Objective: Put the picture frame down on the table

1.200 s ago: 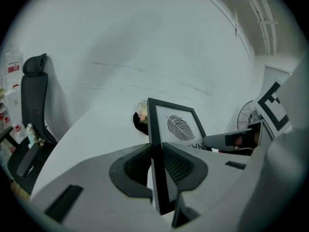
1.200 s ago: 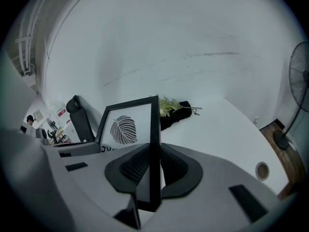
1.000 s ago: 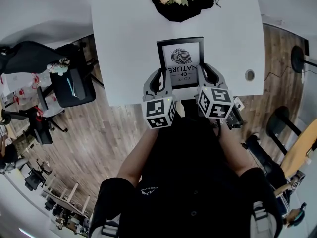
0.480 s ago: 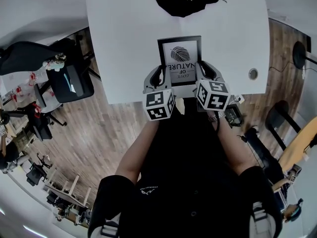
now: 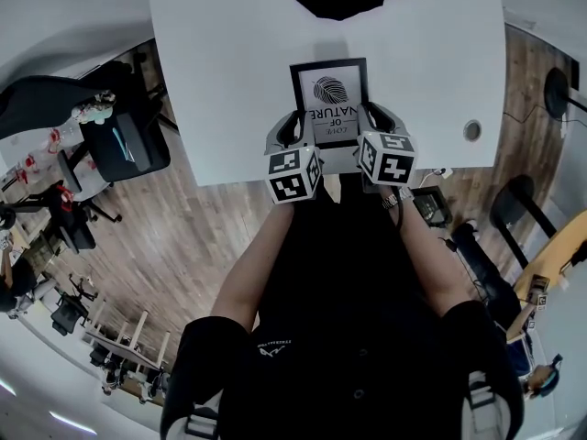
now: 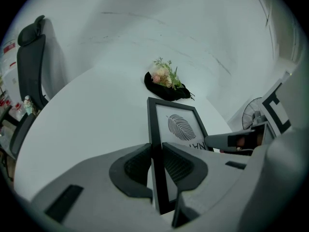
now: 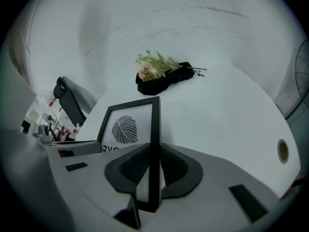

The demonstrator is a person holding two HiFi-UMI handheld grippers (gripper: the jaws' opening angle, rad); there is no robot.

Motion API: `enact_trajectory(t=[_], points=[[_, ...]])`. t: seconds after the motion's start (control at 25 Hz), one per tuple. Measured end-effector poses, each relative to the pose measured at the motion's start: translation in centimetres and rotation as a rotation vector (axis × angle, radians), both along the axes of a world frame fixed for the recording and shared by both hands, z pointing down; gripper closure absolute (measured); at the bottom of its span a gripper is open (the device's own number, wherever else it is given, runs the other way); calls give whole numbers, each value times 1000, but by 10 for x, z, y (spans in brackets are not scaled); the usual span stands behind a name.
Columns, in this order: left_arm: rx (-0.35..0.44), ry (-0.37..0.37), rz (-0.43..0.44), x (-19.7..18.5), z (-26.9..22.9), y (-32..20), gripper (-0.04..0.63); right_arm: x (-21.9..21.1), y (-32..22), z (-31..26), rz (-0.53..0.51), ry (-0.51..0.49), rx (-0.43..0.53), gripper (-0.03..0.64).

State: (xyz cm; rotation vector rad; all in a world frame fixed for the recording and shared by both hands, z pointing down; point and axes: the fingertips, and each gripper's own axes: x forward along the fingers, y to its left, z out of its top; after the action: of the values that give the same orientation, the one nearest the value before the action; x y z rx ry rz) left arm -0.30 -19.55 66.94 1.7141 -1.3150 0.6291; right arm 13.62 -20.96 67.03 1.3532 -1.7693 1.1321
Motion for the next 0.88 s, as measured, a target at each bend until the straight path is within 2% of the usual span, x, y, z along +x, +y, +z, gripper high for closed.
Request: enact_trajectory(t=[0.24,0.56,0.88], points=[[-51,-3,18,2,18,3,517,2,7,19,13,-11,-58,551],[-104,-5,24,3,33,11,517,4,14,31,22,-20,-89,549],[-111,-21,28,3,39,10,517,2,11,36,13,-34,-90,549]])
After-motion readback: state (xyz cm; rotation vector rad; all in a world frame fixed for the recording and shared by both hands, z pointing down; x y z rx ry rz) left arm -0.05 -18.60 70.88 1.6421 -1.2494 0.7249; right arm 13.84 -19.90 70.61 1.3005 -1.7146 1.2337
